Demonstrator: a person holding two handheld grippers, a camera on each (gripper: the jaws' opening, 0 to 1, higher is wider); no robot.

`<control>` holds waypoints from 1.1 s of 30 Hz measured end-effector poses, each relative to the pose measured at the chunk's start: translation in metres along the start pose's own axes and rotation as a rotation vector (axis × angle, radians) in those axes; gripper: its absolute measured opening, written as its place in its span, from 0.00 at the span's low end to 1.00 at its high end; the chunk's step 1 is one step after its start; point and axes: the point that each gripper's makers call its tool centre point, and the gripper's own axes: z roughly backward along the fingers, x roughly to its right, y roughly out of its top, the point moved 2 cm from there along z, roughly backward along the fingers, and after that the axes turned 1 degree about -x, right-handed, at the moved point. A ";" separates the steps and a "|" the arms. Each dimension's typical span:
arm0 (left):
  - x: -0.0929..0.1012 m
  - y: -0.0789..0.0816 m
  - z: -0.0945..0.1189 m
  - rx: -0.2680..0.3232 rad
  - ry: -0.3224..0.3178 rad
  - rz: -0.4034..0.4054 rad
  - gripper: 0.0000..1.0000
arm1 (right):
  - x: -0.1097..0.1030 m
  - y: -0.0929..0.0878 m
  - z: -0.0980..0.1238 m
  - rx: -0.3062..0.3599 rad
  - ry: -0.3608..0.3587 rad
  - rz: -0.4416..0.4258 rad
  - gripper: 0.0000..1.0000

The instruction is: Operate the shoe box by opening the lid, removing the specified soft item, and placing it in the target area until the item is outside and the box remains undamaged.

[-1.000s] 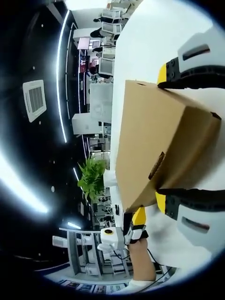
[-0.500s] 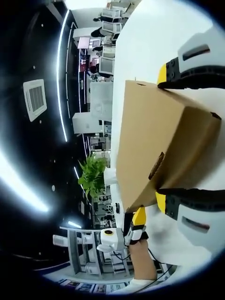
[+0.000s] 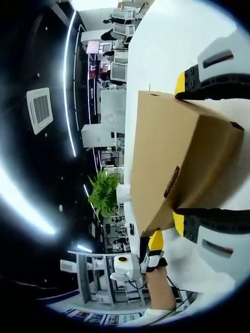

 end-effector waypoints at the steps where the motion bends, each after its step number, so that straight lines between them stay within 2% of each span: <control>1: 0.001 0.000 0.001 -0.002 0.001 0.000 0.71 | 0.000 0.000 0.000 0.002 0.000 0.000 0.87; 8: 0.004 -0.002 0.007 -0.010 0.019 0.005 0.69 | -0.004 0.000 0.002 0.008 0.004 0.000 0.86; 13: 0.001 -0.004 0.012 0.006 0.017 -0.002 0.68 | -0.008 0.000 0.004 0.008 0.016 0.002 0.87; 24: 0.003 -0.007 0.031 -0.005 0.035 0.000 0.68 | -0.028 -0.001 0.011 -0.008 0.037 0.008 0.87; 33: 0.006 -0.008 0.039 -0.005 0.044 0.004 0.68 | -0.032 -0.003 0.013 -0.010 0.041 0.006 0.86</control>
